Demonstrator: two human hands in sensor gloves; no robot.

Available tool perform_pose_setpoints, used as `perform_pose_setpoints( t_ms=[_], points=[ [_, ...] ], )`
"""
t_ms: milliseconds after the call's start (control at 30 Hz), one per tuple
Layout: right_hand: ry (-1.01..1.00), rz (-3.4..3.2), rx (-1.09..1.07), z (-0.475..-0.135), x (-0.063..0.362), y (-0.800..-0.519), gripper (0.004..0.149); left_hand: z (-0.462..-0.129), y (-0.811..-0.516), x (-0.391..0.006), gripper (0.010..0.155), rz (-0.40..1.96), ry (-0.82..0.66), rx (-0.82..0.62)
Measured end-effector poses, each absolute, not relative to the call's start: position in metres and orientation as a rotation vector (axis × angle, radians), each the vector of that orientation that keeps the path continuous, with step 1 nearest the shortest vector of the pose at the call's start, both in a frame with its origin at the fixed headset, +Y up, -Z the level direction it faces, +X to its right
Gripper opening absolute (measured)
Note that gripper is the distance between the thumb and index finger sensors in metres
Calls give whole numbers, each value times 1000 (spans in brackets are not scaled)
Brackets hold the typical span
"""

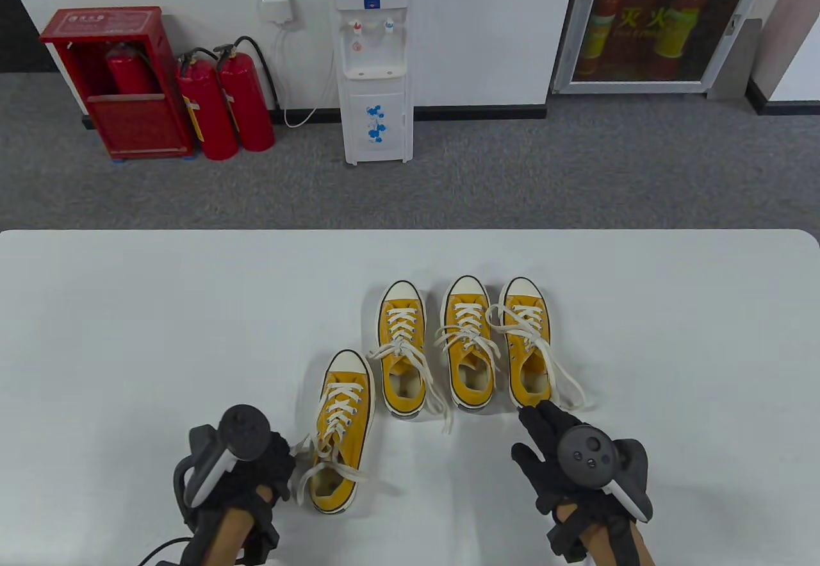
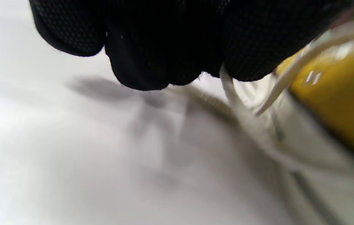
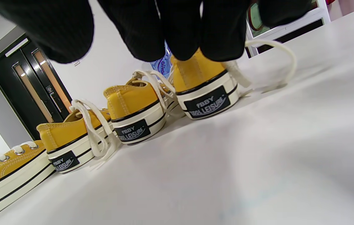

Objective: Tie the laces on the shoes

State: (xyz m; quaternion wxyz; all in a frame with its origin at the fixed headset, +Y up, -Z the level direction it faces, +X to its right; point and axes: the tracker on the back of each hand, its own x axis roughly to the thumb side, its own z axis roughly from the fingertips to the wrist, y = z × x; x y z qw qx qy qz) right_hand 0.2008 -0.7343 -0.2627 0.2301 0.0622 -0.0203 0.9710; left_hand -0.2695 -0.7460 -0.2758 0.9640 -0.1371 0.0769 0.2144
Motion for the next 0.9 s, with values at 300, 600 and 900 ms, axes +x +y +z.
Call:
perform_pose_setpoints(
  t_ms=[300, 600, 900],
  points=[
    [-53, 2669, 170, -263, 202, -735, 70, -270, -724, -298, 38, 756, 177, -137],
    [-51, 2671, 176, -263, 201, -735, 70, -268, -727, -311, 41, 1343, 87, -65],
    [-51, 2673, 206, -264, 191, -730, 70, -265, -727, -327, 39, 1636, 44, -74]
  ],
)
